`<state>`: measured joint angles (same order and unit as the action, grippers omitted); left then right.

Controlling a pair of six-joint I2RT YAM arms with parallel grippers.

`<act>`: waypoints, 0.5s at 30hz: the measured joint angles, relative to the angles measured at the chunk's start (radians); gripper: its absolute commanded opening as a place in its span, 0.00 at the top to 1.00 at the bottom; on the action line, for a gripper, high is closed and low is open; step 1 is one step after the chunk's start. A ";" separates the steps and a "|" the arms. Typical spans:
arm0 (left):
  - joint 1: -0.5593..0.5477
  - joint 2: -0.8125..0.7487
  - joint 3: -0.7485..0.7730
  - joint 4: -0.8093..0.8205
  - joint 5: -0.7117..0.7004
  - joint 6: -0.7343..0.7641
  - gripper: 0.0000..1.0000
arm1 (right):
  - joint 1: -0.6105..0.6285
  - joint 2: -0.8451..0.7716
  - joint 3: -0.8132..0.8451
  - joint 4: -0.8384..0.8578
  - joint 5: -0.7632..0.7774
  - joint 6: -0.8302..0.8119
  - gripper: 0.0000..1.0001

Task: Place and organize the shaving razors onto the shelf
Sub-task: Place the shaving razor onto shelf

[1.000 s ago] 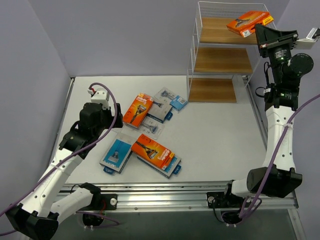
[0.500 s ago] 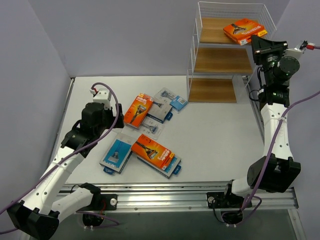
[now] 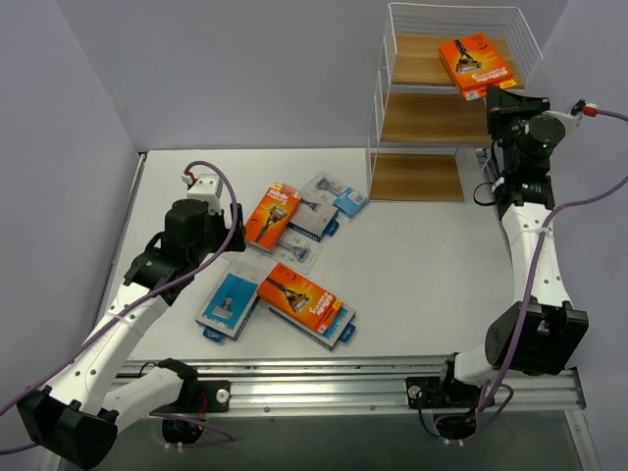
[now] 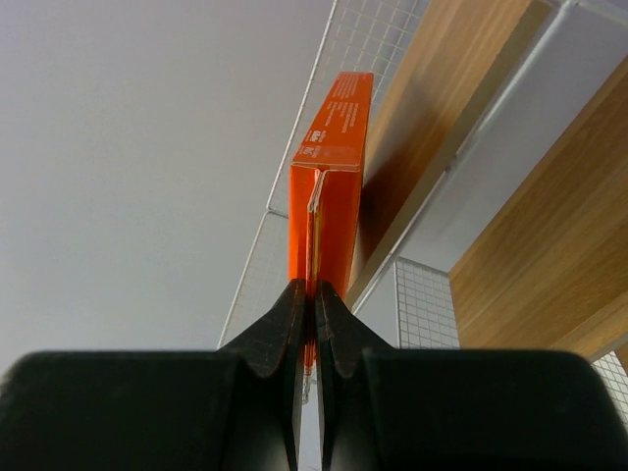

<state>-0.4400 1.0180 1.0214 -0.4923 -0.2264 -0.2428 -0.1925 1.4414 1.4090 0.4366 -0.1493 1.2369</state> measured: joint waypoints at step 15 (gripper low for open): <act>0.000 0.043 0.000 0.000 0.017 0.000 0.06 | 0.031 0.113 0.087 -0.057 0.109 0.076 1.00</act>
<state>-0.4400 1.0607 1.0214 -0.4919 -0.2092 -0.2432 -0.1616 1.5547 1.4960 0.3794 -0.0399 1.3132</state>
